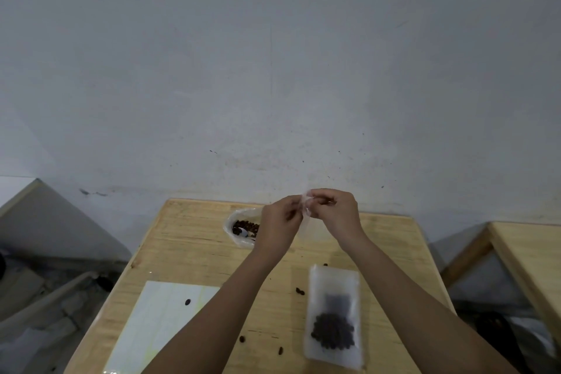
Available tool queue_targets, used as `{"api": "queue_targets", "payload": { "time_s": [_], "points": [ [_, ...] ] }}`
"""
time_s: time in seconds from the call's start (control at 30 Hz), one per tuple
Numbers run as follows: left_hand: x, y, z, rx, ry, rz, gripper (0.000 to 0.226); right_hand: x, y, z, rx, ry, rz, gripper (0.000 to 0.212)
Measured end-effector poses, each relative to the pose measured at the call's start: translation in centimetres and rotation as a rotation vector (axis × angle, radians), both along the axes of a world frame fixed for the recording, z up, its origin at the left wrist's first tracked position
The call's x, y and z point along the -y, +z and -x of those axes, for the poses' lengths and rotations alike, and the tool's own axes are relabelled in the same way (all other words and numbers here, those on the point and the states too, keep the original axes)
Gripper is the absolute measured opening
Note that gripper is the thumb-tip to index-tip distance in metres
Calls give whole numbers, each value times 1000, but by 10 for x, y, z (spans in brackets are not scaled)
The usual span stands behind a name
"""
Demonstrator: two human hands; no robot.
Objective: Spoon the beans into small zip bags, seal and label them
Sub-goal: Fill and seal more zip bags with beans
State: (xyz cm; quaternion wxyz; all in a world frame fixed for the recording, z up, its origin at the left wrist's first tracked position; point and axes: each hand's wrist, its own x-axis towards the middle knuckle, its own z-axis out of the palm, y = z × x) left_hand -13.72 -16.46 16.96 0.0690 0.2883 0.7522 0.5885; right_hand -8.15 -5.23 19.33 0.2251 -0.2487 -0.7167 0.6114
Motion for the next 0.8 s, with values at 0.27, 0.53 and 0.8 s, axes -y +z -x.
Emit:
{"api": "queue_targets", "payload": {
  "time_s": [0.27, 0.53, 0.8],
  "points": [
    [4, -7, 20, -16, 175, 67, 21, -1, -14, 0, 113, -12, -173, 26],
    [20, -2, 19, 88, -121, 79, 20, -13, -6, -2, 140, 69, 3, 23],
    [21, -4, 7, -129, -328, 313, 127, -21, 28, -3, 180, 252, -44, 25]
  ]
}}
